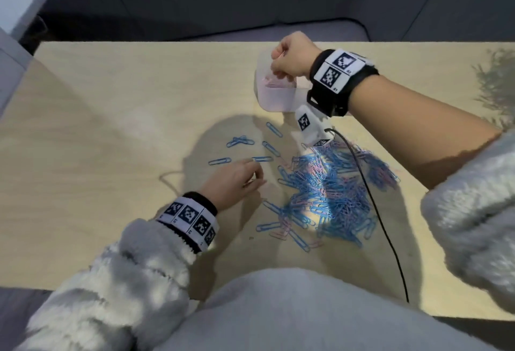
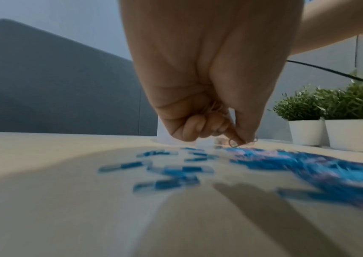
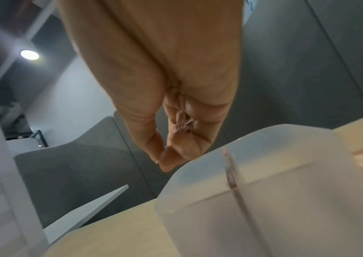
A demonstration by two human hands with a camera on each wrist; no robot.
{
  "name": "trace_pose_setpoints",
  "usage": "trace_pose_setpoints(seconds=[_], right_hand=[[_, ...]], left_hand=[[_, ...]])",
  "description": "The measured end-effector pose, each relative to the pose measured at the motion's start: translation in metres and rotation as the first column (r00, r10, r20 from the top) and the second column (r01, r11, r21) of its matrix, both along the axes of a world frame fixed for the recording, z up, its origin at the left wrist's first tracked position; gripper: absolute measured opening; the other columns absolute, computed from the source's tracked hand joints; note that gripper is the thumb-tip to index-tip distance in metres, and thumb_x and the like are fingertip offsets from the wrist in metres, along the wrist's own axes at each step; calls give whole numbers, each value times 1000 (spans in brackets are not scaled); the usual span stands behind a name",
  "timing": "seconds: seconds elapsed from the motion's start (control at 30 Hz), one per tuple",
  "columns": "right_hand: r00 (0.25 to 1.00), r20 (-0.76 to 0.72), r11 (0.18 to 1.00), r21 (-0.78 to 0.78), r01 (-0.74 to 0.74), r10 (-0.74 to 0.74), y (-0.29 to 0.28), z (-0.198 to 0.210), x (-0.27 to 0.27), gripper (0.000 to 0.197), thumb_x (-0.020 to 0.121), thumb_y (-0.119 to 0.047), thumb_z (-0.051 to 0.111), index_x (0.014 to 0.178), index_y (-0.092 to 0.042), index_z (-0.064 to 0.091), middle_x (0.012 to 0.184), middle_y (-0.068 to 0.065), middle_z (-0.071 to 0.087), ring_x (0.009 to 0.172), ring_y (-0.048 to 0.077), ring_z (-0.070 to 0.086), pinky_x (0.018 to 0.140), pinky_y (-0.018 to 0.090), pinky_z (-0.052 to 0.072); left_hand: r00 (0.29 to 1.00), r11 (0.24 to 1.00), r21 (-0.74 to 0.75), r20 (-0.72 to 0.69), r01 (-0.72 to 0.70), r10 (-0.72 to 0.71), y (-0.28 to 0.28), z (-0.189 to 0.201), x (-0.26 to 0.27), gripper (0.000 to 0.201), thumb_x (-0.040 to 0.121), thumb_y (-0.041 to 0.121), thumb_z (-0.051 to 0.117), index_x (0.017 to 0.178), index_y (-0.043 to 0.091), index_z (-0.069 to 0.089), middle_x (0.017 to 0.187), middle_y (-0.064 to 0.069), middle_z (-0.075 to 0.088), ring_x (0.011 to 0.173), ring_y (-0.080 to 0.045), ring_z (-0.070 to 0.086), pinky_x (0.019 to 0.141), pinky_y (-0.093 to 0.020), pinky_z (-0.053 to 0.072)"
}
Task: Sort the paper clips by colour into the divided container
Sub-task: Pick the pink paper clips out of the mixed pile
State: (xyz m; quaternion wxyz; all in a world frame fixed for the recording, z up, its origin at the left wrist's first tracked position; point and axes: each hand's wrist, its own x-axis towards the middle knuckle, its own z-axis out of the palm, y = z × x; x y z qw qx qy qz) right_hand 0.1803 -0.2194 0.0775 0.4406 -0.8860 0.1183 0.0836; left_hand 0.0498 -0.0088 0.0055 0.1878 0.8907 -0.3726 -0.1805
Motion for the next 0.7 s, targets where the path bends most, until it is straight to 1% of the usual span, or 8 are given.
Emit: trace_pose_setpoints(seconds=[0.07, 0.1, 0.2, 0.27, 0.37, 0.5, 0.6, 0.7], right_hand=[[996, -88, 1000, 15, -11, 13, 0, -7, 13, 17, 87, -3, 49, 73, -8, 56, 80, 16, 64, 60, 20, 59, 59, 26, 58], [993, -112, 1000, 21, -22, 24, -1, -11, 17, 12, 88, -6, 47, 83, -8, 58, 86, 15, 64, 63, 20, 59, 60, 24, 58], [995, -94, 999, -11, -40, 38, -7, -11, 15, 21, 89, -6, 42, 101, -4, 59, 82, 4, 55, 66, 16, 53, 44, 15, 44], [1000, -6, 999, -42, -24, 24, -13, -8, 7, 32, 87, -1, 38, 107, 6, 61, 87, 6, 53, 79, 18, 51, 56, 18, 40], [987, 135, 988, 136, 66, -85, -23, -2, -22, 25, 86, -1, 40, 91, -10, 63, 85, 5, 62, 76, 17, 59, 66, 20, 47], [978, 131, 951, 287, 116, -159, -40, -9, -80, 23, 88, 4, 39, 81, -11, 55, 72, 3, 58, 56, 12, 58, 51, 18, 49], [991, 105, 989, 127, 71, -84, -55, -28, -120, 19, 89, 3, 43, 90, -1, 61, 69, 0, 59, 45, -1, 56, 52, 19, 50], [999, 33, 999, -33, 4, -3, -64, -51, -149, 20, 85, 5, 48, 83, -3, 66, 77, 7, 66, 51, -6, 56, 62, 19, 49]], left_hand=[[999, 999, -21, 18, -32, 32, -11, 12, 21, 20, 94, 29, 48, 93, 11, 56, 79, 5, 44, 70, -15, 43, 61, -21, 24], [998, 998, -31, 23, -57, 57, -18, 19, 33, 19, 93, 29, 50, 91, 11, 56, 77, 4, 44, 70, -16, 43, 62, -22, 26], [986, 986, -72, 64, -151, 156, -42, 41, 72, 19, 90, 28, 53, 89, 11, 60, 77, -1, 50, 73, -21, 47, 66, -29, 34], [964, 965, -117, 96, -236, 248, -63, 53, 97, 20, 89, 22, 52, 91, 5, 62, 86, -11, 59, 81, -26, 51, 71, -33, 38], [936, 951, -69, 171, -301, 309, -99, 59, 130, 21, 88, 16, 47, 96, 2, 61, 104, -18, 64, 98, -33, 57, 82, -36, 43], [947, 944, 180, 218, -275, 234, -132, 47, 151, 27, 89, 10, 45, 107, 0, 61, 116, -21, 61, 107, -38, 57, 89, -42, 47], [960, 943, 226, 191, -244, 203, -138, 39, 154, 29, 90, 12, 44, 112, 0, 60, 118, -22, 61, 109, -38, 56, 92, -41, 45], [961, 966, 75, 145, -246, 234, -130, 41, 150, 32, 90, 14, 42, 117, 4, 57, 123, -19, 58, 115, -35, 53, 96, -38, 41]])
